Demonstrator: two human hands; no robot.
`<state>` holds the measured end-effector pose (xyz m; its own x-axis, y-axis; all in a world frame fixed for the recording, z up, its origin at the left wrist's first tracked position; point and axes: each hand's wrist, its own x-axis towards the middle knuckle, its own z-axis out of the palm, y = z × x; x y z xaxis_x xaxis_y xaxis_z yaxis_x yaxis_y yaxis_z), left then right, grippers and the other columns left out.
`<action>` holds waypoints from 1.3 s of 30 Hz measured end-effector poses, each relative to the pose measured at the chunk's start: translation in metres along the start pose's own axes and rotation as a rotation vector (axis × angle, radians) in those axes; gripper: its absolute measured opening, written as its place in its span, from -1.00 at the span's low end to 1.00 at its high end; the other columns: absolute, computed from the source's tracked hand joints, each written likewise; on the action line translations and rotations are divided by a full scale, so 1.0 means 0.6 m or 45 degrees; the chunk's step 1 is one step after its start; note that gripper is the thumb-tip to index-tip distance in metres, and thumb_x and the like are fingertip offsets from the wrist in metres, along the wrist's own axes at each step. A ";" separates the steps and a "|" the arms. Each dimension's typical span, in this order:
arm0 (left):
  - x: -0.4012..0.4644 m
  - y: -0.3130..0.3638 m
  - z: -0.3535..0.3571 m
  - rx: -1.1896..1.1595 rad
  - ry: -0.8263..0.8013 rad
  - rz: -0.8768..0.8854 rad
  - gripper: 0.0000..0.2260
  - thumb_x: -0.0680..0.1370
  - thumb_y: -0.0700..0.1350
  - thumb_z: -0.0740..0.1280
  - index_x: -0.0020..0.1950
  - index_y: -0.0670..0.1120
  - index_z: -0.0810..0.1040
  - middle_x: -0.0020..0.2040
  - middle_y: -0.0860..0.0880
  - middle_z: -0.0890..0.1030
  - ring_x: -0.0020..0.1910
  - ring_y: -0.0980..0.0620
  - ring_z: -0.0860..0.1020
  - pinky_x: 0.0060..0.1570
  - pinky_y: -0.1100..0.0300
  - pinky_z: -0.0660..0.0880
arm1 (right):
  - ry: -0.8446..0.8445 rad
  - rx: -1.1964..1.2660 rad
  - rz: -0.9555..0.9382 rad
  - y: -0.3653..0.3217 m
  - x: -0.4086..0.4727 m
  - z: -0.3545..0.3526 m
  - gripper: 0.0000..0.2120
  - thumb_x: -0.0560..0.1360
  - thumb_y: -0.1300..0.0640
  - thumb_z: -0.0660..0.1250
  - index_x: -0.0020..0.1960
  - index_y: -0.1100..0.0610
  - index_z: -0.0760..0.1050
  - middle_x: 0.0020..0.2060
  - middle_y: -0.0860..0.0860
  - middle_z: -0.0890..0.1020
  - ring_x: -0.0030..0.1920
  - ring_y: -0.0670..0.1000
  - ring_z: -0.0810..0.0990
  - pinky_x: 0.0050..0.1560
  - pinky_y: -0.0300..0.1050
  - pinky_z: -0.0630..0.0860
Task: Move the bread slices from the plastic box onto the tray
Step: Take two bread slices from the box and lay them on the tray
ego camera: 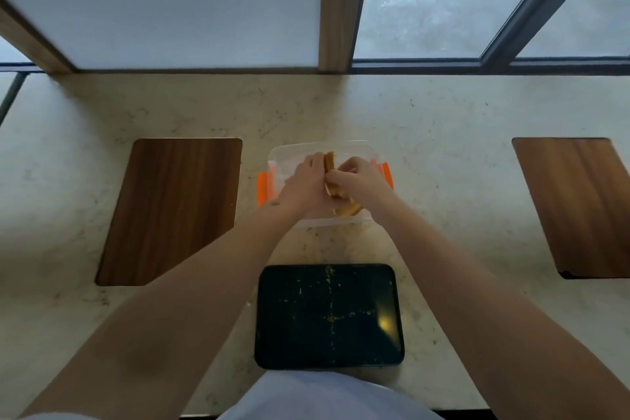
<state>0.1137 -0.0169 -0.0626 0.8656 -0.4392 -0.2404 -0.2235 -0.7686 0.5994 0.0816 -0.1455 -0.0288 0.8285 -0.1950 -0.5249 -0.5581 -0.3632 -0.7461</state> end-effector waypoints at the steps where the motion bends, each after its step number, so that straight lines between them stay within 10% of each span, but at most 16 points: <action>1: -0.009 0.008 -0.007 -0.115 -0.008 0.012 -0.25 0.31 0.11 0.59 0.32 -0.13 0.28 0.16 -0.10 0.46 0.06 -0.08 0.52 0.05 -0.08 0.57 | -0.018 0.027 -0.010 -0.007 -0.016 -0.007 -0.80 0.45 -0.05 0.42 -0.04 0.02 0.49 -0.14 -0.01 0.62 -0.15 -0.05 0.60 -0.27 -0.18 0.47; 7: -0.091 0.042 -0.065 -0.731 0.001 0.053 -0.19 0.21 0.23 0.61 0.30 0.04 0.29 0.09 0.09 0.59 -0.03 0.18 0.65 -0.10 0.23 0.63 | -0.137 0.274 -0.284 -0.026 -0.119 -0.047 -0.66 0.46 -0.08 0.48 0.11 0.08 0.51 -0.02 0.01 0.66 -0.08 -0.06 0.68 -0.25 -0.30 0.56; 15: -0.200 0.054 -0.071 -1.093 -0.102 -0.252 -0.18 0.28 0.25 0.57 0.40 -0.06 0.37 0.22 -0.08 0.61 0.14 -0.04 0.63 0.14 -0.08 0.61 | -0.338 0.185 -0.576 0.032 -0.208 -0.027 -0.62 0.52 -0.09 0.43 0.30 -0.06 0.54 0.07 -0.25 0.66 0.08 -0.23 0.62 0.04 -0.32 0.58; 25: -0.306 0.010 0.026 -1.337 -0.254 -0.559 -0.39 0.34 0.22 0.55 0.26 -0.07 0.51 0.10 -0.12 0.70 0.04 -0.11 0.70 0.14 -0.16 0.60 | -0.398 1.074 0.164 0.215 -0.251 0.031 -0.68 0.57 0.09 0.41 0.30 0.14 0.53 0.12 0.11 0.72 0.14 0.16 0.69 0.11 0.08 0.64; 39: -0.398 -0.103 0.084 -1.375 -0.039 -0.898 -0.48 0.32 0.17 0.54 0.14 -0.09 0.58 -0.02 -0.16 0.72 -0.05 -0.12 0.71 0.03 -0.09 0.64 | -0.364 0.441 0.386 0.251 -0.213 0.116 -0.85 0.50 0.02 0.46 0.05 0.02 0.65 -0.04 -0.02 0.75 -0.04 -0.06 0.72 -0.10 -0.18 0.63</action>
<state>-0.1017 0.1118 -0.0808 0.6339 -0.1158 -0.7647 0.7614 -0.0805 0.6433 -0.1114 -0.1122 -0.1027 0.6097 0.0287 -0.7921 -0.7925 0.0021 -0.6099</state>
